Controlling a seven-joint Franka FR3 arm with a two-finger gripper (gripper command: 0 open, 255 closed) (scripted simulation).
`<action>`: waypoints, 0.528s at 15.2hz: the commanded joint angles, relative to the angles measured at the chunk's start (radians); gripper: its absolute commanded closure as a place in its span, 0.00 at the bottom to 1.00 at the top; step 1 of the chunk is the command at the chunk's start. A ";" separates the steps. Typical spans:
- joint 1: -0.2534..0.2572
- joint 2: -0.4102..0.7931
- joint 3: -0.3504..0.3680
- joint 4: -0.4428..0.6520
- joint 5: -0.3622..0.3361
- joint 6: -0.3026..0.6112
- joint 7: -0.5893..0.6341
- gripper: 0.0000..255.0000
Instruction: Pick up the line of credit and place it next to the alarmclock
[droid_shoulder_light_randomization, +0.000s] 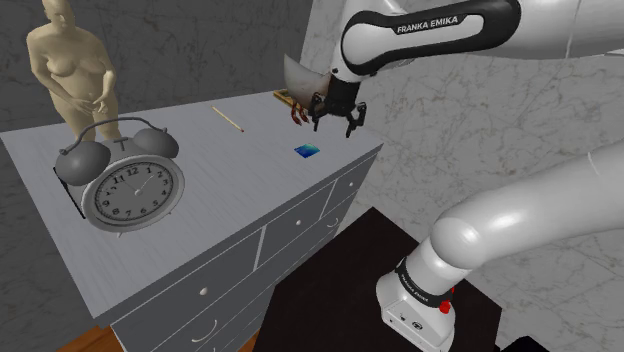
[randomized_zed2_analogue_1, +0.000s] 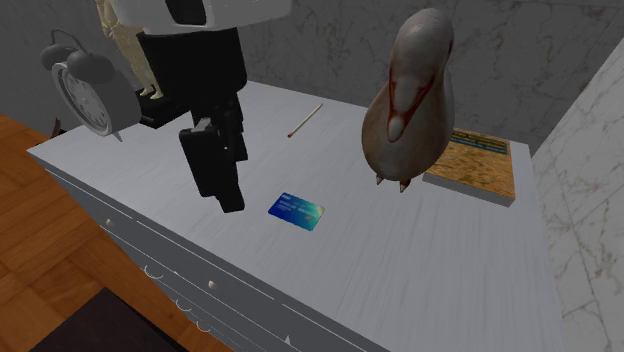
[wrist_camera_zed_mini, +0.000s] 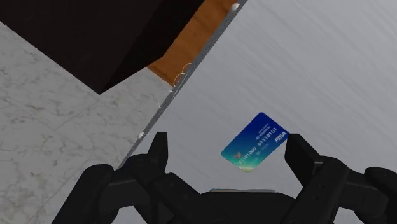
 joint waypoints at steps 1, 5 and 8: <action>-0.038 0.085 0.027 0.026 -0.018 0.067 0.149 0.00; -0.102 0.228 0.058 0.083 -0.076 0.159 0.426 0.00; -0.142 0.331 0.062 0.131 -0.132 0.211 0.633 0.00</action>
